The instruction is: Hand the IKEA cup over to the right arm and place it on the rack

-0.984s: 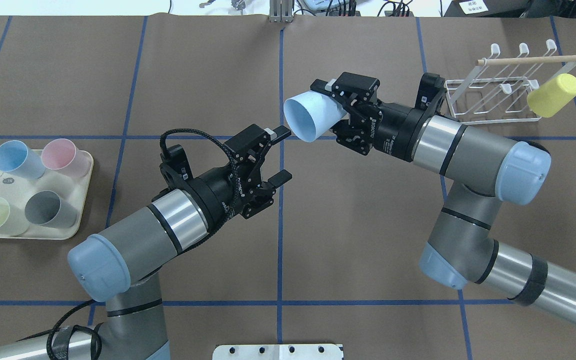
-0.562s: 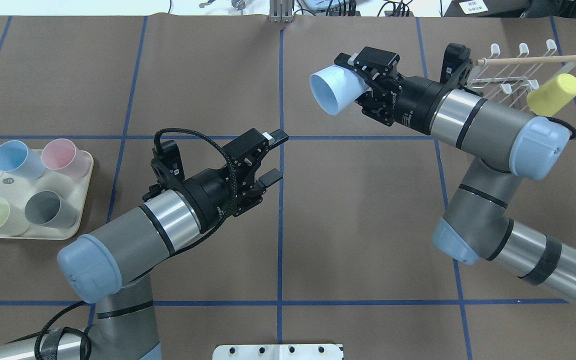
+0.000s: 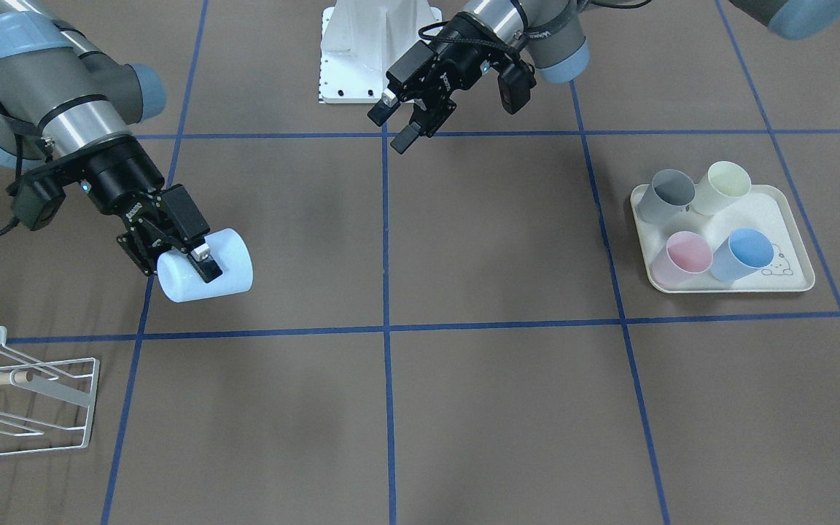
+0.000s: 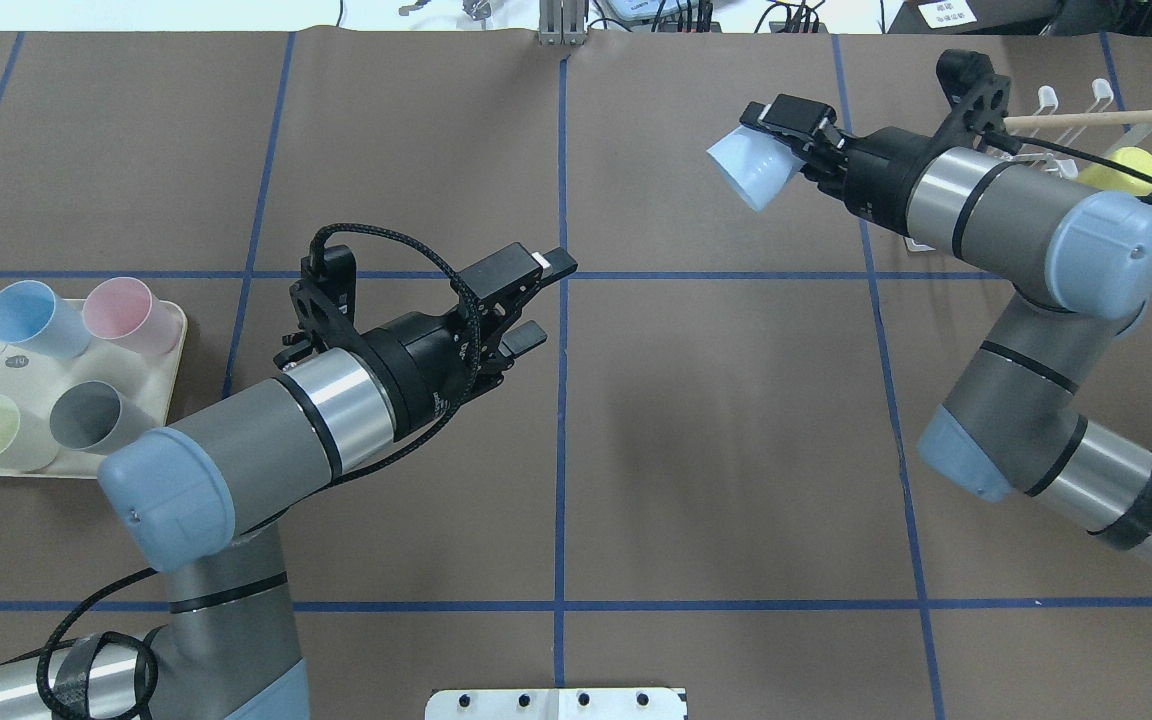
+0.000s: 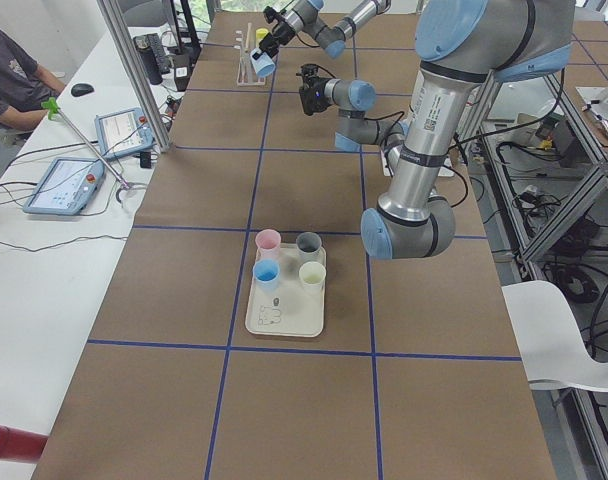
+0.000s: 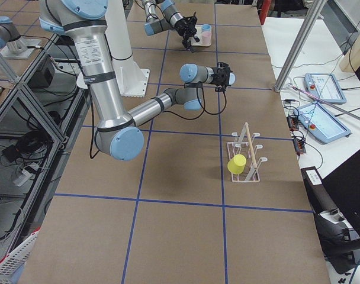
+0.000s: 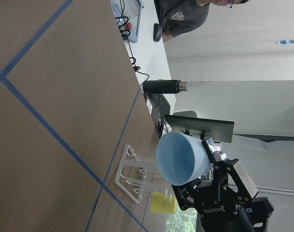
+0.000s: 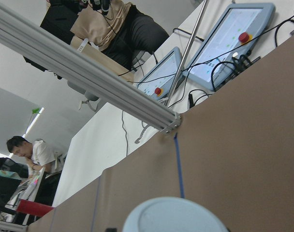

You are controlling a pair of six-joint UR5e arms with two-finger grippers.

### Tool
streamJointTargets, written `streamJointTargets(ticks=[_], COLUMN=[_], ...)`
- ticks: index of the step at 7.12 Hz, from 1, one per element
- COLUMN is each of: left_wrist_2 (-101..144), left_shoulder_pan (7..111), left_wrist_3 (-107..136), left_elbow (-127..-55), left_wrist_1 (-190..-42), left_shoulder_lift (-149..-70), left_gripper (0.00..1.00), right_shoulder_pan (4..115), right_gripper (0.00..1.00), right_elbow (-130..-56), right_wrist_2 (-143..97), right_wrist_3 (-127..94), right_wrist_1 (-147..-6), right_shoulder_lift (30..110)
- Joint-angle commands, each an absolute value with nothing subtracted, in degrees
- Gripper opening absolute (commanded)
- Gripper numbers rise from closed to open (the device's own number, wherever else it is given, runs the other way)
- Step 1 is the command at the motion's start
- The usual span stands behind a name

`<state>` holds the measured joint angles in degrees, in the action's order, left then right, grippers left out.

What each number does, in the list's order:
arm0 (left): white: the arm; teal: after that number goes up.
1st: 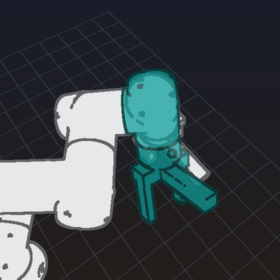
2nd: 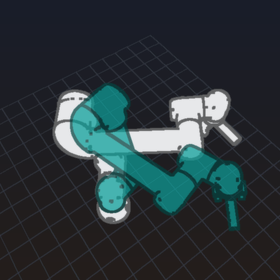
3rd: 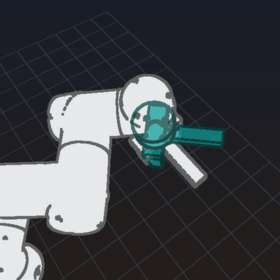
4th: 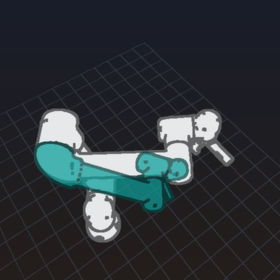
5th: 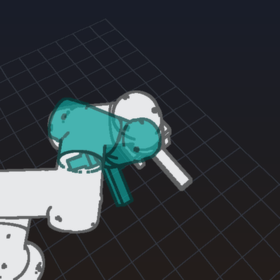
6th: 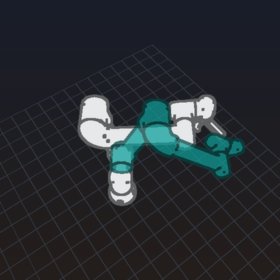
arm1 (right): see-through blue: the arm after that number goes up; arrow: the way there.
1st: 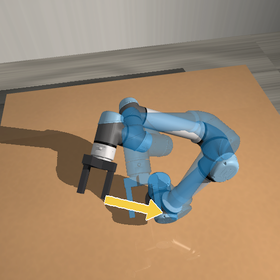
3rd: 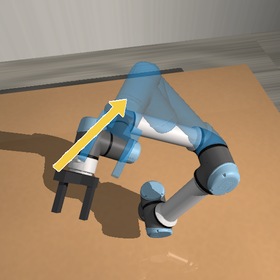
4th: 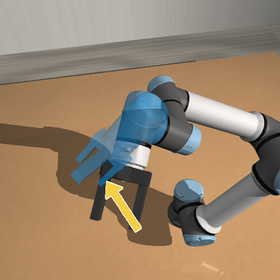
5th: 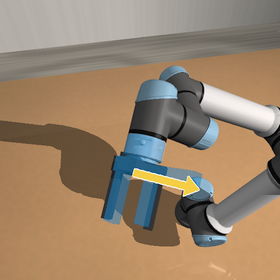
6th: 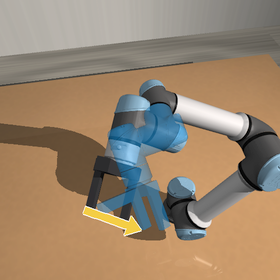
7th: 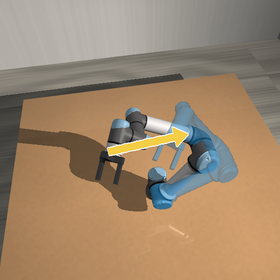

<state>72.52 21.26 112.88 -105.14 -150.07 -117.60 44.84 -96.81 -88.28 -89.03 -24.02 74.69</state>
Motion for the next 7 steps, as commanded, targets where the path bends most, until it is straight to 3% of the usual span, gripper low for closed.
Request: streamJointTargets(ticks=[1, 4, 6, 7], left_wrist_2=[78.53, 89.52, 97.35, 99.21], left_shoulder_pan=[25.55, 33.19, 39.34, 40.85], left_wrist_3=[112.76, 112.76, 112.68, 107.37], left_elbow=[-105.64, -108.88, -111.61, -114.14], left_wrist_1=[-139.8, -131.7, -124.05, -117.31], left_shoulder_lift=[-118.12, -117.51, -117.33, -117.16], left_gripper=[1.0, 1.0, 1.0, 1.0], right_shoulder_pan=[47.54, 53.59, 59.2, 61.5], right_gripper=[0.0, 0.0, 0.0, 0.0], right_elbow=[-97.38, -99.21, -107.89, -108.89], right_wrist_2=[-88.68, -90.6, -97.52, -98.86], right_wrist_3=[-75.22, -67.69, -67.5, -66.63], right_wrist_1=[-24.52, -26.18, -37.12, -39.09], right_shoulder_lift=[81.97, 86.3, 86.4, 86.57])
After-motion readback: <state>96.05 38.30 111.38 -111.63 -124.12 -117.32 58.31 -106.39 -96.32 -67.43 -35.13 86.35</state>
